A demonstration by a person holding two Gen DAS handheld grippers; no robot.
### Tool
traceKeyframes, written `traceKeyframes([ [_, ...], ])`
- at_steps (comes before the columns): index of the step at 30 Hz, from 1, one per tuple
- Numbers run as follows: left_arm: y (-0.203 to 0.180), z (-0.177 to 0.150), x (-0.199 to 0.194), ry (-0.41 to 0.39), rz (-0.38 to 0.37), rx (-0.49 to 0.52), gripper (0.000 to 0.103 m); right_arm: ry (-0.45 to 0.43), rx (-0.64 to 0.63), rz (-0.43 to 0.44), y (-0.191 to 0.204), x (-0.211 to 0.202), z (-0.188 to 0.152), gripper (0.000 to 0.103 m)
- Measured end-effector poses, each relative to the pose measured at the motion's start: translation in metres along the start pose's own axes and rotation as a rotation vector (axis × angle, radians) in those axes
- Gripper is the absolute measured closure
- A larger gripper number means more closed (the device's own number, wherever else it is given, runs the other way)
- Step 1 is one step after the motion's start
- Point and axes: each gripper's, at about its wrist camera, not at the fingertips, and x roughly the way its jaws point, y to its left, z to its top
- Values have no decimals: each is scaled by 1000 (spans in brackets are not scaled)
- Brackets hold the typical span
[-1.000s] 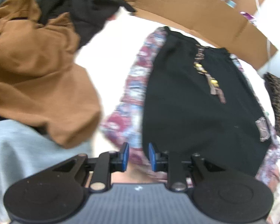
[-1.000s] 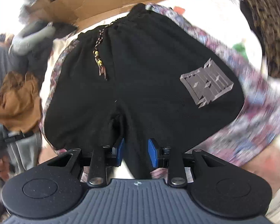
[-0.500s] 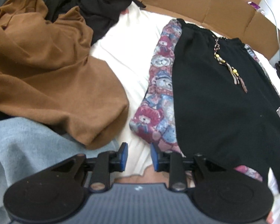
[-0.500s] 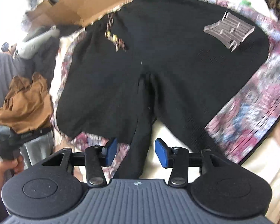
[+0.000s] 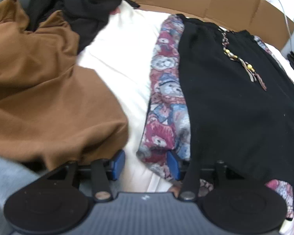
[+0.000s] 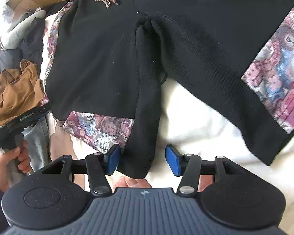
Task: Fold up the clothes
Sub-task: 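Release the pants and smooth the legs flat with both grippers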
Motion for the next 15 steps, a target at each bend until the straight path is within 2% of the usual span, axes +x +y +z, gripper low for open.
traceKeyframes([
  [2, -3, 3, 3, -13, -8, 20, 46, -1, 10, 11, 0, 3, 0, 47],
  [3, -4, 4, 4, -22, -14, 24, 45, -1, 15, 18, 1, 4, 0, 55],
  [4, -6, 5, 4, -30, -20, 30, 45, 1, 18, 27, 2, 4, 1, 67],
  [5, -7, 5, 4, -34, -34, 45, 49, 4, 13, 37, 4, 4, 2, 76],
  [6, -9, 5, 3, -37, -50, 62, 62, 1, 0, 43, 5, 2, 3, 91],
  [7, -10, 4, 3, -41, -66, 78, 70, -6, -19, 47, 7, 0, 3, 100],
  [9, -13, 1, 0, -40, -62, 118, 89, -17, -50, 55, 11, -8, 5, 101],
  [12, -15, -3, -7, -23, -69, 140, 96, -29, -75, 71, 14, -22, 9, 101],
  [15, -11, -5, -20, 10, -90, 99, 97, -47, -98, 82, 17, -38, 13, 102],
])
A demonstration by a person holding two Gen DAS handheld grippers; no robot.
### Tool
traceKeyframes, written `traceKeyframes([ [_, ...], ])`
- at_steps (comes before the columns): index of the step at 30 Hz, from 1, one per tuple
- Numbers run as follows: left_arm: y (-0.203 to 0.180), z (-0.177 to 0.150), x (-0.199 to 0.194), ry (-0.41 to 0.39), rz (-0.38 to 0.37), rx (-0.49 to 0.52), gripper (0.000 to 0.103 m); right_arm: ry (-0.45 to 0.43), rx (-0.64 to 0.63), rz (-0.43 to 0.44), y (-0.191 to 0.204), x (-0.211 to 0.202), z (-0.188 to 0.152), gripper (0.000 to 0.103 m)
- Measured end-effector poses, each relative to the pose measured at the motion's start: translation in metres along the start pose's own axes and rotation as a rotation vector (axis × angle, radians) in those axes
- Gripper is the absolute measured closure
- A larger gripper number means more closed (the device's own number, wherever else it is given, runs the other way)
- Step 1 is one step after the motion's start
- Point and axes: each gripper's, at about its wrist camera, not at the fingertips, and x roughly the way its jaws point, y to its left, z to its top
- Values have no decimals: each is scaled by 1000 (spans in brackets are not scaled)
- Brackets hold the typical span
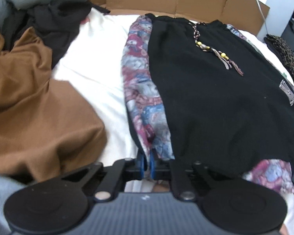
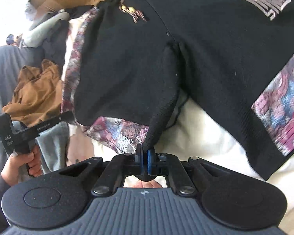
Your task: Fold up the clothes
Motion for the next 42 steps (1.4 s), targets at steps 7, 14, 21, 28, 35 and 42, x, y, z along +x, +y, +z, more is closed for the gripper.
traceKeyframes([
  [7, 22, 10, -41, -9, -111, -197, 98, -87, -5, 11, 2, -30, 23, 102],
  [14, 31, 41, -20, -22, -124, -201, 98, -126, 12, -50, -16, -22, 45, 102],
  [21, 28, 62, 25, -10, -158, -213, 98, -175, 26, -81, -25, -18, 65, 102],
  [28, 30, 81, 42, -68, -172, -269, 98, -229, 51, -120, -29, -16, 82, 102],
  [35, 32, 89, 58, -118, -177, -321, 99, -271, 84, -166, -34, -12, 96, 102],
  [42, 23, 101, 68, -110, -156, -302, 96, -262, 96, -191, -41, -6, 104, 102],
])
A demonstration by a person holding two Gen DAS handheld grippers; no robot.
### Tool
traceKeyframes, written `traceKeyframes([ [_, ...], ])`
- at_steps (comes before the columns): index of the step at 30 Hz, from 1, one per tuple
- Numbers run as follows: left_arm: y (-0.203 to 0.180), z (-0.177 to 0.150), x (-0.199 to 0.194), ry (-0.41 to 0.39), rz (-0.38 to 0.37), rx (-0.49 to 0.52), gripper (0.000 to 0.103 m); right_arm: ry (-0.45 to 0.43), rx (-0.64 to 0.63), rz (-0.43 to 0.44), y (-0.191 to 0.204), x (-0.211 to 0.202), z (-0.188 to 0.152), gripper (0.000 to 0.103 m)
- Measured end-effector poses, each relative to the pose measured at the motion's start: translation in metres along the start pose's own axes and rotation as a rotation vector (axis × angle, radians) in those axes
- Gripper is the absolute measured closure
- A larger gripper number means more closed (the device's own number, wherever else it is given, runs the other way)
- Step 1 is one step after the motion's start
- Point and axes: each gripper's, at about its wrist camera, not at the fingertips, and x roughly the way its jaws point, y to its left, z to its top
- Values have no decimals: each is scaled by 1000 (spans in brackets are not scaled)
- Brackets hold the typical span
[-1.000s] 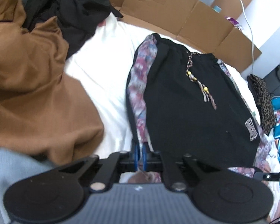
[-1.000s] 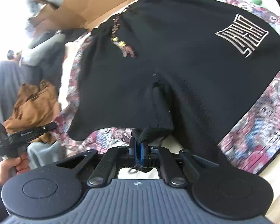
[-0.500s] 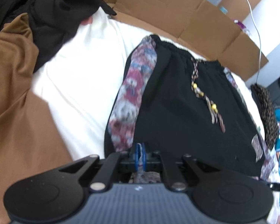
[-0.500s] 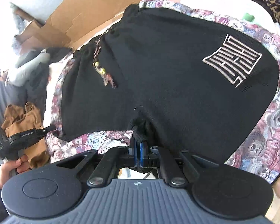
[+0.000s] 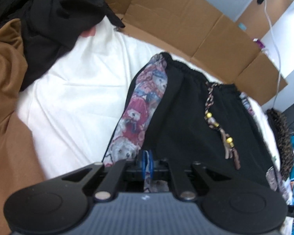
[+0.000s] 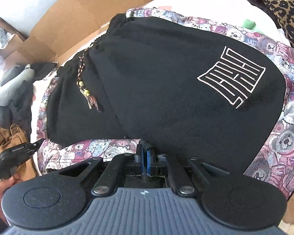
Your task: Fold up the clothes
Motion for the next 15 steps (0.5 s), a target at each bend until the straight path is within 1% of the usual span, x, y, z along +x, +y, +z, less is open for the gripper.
traceKeyframes([
  [1, 0, 0, -1, 1, -2, -7, 94, 2, 3, -1, 0, 1, 1, 102],
  [2, 1, -2, -5, -10, -4, -25, 90, 3, 6, -2, -1, 2, 1, 102],
  [3, 1, -4, -10, -22, 1, -26, 80, 4, 9, -2, -1, 3, 2, 102],
  [4, 1, -6, -16, -34, 7, -21, 77, 4, 10, -2, -1, 4, 2, 102],
  [5, 1, -8, -22, -46, 13, -17, 71, 4, 11, -1, -1, 4, 2, 102],
  [8, 1, -16, -40, -70, 31, 1, 70, 7, 13, 3, -2, 4, 1, 102],
  [10, 5, -24, -49, -70, 32, -2, 70, 11, 15, 6, -3, 4, 0, 102],
  [14, 10, -45, -56, -31, 43, -2, 70, 17, 27, 19, -5, 3, -1, 102],
  [15, 12, -50, -54, -19, 41, -9, 68, 18, 28, 22, -5, 3, -1, 101],
])
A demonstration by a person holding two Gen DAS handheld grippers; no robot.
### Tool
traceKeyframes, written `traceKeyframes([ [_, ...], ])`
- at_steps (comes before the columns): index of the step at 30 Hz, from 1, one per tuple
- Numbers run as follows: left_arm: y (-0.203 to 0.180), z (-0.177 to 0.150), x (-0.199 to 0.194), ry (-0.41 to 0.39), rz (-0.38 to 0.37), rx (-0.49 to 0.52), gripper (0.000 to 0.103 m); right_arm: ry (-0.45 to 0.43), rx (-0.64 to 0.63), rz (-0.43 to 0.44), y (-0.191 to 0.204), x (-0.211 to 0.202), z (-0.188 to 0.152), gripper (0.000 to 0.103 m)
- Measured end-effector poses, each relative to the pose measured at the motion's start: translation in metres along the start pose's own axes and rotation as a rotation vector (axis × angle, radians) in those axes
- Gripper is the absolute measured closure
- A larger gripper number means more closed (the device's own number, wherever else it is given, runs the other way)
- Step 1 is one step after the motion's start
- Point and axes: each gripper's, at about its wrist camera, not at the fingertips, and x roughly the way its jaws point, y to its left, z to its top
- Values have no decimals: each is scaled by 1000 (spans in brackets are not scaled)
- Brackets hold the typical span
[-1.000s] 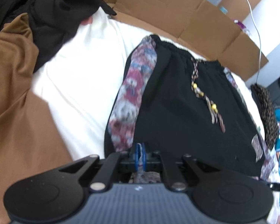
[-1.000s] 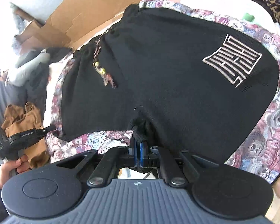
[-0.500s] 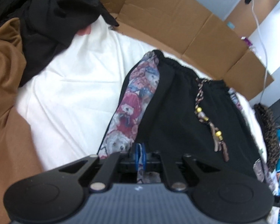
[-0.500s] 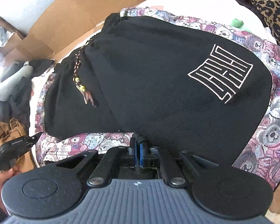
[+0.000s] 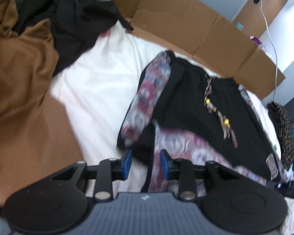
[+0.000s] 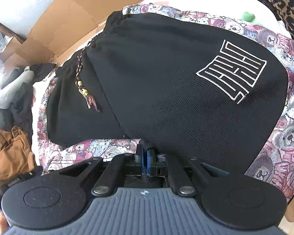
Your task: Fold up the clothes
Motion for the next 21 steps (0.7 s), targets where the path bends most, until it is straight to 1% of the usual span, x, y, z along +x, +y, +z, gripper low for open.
traceKeyframes([
  [1, 2, -4, 2, 10, -10, -18, 67, 3, 0, 4, 0, 0, 0, 101],
  [2, 5, -8, 5, 20, -22, -38, 65, 7, 0, 7, 0, 0, 0, 101],
  [3, 7, -11, 7, 24, -34, -51, 60, 12, 1, 9, 0, 1, 0, 101],
  [5, 8, -18, 10, 26, -52, -62, 56, 23, 7, 13, 0, 1, 0, 100],
  [10, 9, -23, 16, 32, -60, -74, 59, 30, 12, 23, 0, -2, 0, 99],
  [15, -4, -26, 2, 6, -35, -16, 59, 37, 12, 29, 0, -5, -3, 98],
  [18, -10, -29, 2, 14, -54, -8, 59, 39, 11, 30, -1, -7, -5, 97],
  [21, -11, -31, 9, 28, -57, -11, 59, 39, 16, 30, -2, -9, -6, 97],
])
